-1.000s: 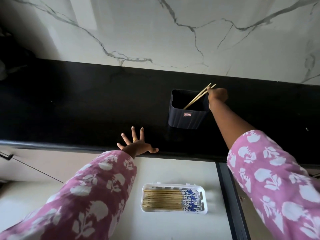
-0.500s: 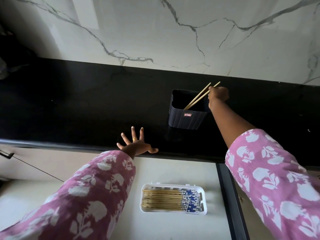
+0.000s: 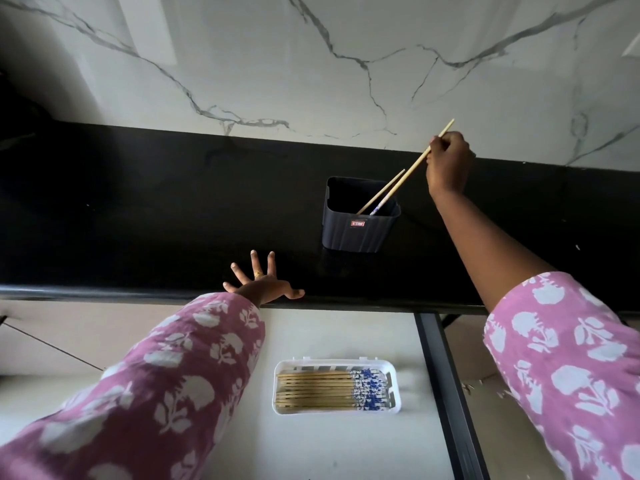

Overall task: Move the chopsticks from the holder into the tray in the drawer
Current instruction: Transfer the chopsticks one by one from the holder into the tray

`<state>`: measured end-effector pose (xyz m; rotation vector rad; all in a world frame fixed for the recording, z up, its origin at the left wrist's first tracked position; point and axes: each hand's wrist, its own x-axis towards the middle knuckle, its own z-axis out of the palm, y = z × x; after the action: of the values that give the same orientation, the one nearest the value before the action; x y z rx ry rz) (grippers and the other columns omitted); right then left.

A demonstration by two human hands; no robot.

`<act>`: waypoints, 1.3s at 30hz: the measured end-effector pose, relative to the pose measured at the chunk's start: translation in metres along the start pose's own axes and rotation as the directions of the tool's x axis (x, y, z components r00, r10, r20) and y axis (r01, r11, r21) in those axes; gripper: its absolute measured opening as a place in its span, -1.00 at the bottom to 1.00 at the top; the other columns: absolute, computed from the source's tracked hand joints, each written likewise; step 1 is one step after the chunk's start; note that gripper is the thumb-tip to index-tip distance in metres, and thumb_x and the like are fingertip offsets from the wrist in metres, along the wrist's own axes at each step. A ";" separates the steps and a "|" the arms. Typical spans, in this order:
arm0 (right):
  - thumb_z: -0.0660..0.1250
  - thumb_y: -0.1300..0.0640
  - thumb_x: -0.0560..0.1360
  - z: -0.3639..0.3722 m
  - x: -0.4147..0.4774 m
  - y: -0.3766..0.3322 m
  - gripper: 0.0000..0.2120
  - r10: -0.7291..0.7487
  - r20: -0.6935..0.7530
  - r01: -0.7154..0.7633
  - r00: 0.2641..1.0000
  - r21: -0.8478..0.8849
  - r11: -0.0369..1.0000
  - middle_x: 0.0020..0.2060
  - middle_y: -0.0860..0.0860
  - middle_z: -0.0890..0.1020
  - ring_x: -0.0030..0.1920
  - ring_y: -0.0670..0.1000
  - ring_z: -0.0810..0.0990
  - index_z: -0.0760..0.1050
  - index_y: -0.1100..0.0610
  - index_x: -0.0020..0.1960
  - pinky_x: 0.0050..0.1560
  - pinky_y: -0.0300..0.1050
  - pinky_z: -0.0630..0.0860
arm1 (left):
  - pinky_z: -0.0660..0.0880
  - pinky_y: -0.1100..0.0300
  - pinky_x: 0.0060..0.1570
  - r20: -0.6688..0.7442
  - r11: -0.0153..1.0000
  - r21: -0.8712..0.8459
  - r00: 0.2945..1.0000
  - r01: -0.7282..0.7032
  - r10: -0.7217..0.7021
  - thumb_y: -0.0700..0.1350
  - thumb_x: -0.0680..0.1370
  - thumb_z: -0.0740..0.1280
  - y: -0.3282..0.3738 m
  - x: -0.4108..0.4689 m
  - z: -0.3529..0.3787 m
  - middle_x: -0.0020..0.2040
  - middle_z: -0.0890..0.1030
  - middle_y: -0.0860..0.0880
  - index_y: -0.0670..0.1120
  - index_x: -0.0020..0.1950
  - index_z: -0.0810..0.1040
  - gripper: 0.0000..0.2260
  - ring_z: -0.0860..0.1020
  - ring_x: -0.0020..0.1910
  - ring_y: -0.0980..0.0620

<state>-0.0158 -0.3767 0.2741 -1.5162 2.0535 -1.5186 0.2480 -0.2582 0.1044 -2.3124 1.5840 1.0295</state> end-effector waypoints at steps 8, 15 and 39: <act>0.23 0.19 0.57 -0.032 -0.017 -0.031 -0.84 -0.136 -0.024 0.138 0.990 0.271 0.953 -0.20 0.02 0.57 -0.20 -0.01 0.62 0.50 0.28 0.03 -0.13 -0.16 0.65 | -0.21 -0.38 0.37 -0.004 1.000 0.004 1.000 -0.027 0.027 0.42 0.38 0.25 -0.003 0.000 -0.001 0.55 -0.30 0.00 0.18 0.53 -0.24 -0.07 -0.35 0.45 -0.35; 0.25 0.19 0.55 -0.030 -0.077 -0.048 -0.82 -0.306 0.151 0.203 0.940 0.473 0.857 -0.31 -0.09 0.55 -0.28 -0.12 0.64 0.40 -0.05 -0.16 -0.19 -0.14 0.65 | -0.21 -0.37 0.37 -0.017 0.999 0.004 0.999 -0.034 0.034 0.44 0.37 0.22 -0.003 -0.005 0.000 0.56 -0.26 0.00 0.17 0.54 -0.21 -0.08 -0.32 0.46 -0.35; 0.07 0.30 0.58 0.047 -0.350 0.133 -0.64 -0.033 0.997 0.779 -0.072 0.077 0.623 0.32 0.21 0.42 0.28 0.24 0.48 0.33 0.20 0.36 0.24 0.09 0.42 | -0.21 -0.38 0.35 0.001 1.000 0.016 1.000 -0.012 0.012 0.39 0.39 0.26 0.001 -0.001 -0.001 0.52 -0.38 0.02 0.18 0.51 -0.28 -0.07 -0.38 0.44 -0.35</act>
<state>0.0968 -0.1346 0.0074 -2.5225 0.9784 0.5216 0.2470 -0.2586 0.1059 -2.2949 1.6012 1.0169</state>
